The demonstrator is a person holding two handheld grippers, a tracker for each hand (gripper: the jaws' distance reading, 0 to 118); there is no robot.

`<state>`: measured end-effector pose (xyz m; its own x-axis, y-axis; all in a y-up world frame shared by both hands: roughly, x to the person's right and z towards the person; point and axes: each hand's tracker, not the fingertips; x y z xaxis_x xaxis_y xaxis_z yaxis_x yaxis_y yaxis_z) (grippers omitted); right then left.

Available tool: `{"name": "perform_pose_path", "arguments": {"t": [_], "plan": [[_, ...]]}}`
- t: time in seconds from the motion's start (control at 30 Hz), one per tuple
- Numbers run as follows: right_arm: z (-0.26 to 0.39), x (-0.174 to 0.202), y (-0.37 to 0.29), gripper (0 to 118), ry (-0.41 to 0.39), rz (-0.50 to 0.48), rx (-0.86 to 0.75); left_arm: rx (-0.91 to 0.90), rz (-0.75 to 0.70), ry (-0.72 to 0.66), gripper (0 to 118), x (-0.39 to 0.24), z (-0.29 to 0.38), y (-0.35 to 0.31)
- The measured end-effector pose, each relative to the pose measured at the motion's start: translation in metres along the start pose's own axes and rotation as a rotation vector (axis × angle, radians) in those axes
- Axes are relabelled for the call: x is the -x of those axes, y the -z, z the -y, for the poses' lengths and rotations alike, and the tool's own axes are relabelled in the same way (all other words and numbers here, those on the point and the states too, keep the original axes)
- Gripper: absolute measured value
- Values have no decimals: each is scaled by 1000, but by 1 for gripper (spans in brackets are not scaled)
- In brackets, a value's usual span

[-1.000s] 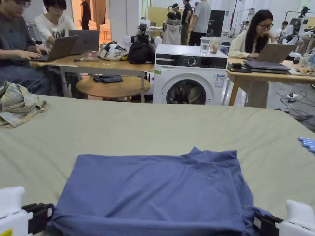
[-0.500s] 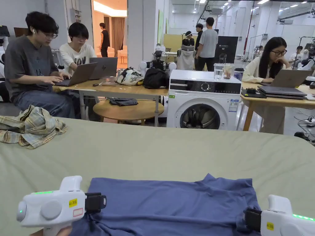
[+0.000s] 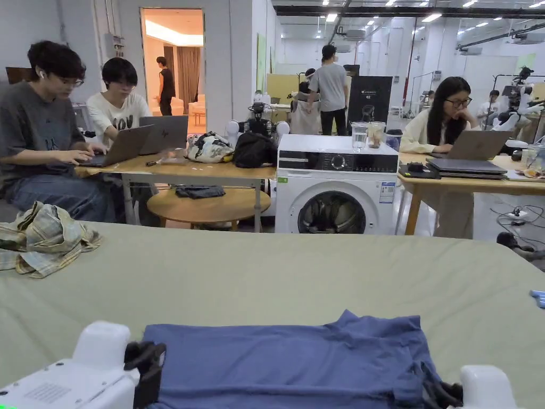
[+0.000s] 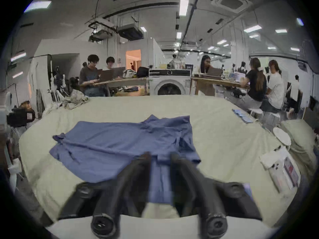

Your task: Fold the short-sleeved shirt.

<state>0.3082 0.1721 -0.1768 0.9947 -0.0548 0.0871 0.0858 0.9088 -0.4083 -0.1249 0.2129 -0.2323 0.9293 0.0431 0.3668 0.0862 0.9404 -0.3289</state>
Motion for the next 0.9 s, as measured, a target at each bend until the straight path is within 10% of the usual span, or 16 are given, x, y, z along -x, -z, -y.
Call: {"name": "perform_pose_path", "arguments": {"t": [0.37, 0.57, 0.7, 0.8, 0.9], "plan": [[27, -2, -25, 0, 102, -66, 23, 139, -94, -195, 2, 50, 46, -1], [30, 0, -38, 0, 107, -96, 19, 297, -141, -231, 60, 90, 69, 78], [35, -1, -52, 0, 70, -72, 29, 429, -157, -274, 60, 83, 82, 101], [39, -14, -51, 0, 69, -23, 57, 482, -156, -181, 15, 74, 90, 120], [40, -34, -41, 0, 141, 20, 79, 514, -173, -128, 2, 61, 82, 127]]}}
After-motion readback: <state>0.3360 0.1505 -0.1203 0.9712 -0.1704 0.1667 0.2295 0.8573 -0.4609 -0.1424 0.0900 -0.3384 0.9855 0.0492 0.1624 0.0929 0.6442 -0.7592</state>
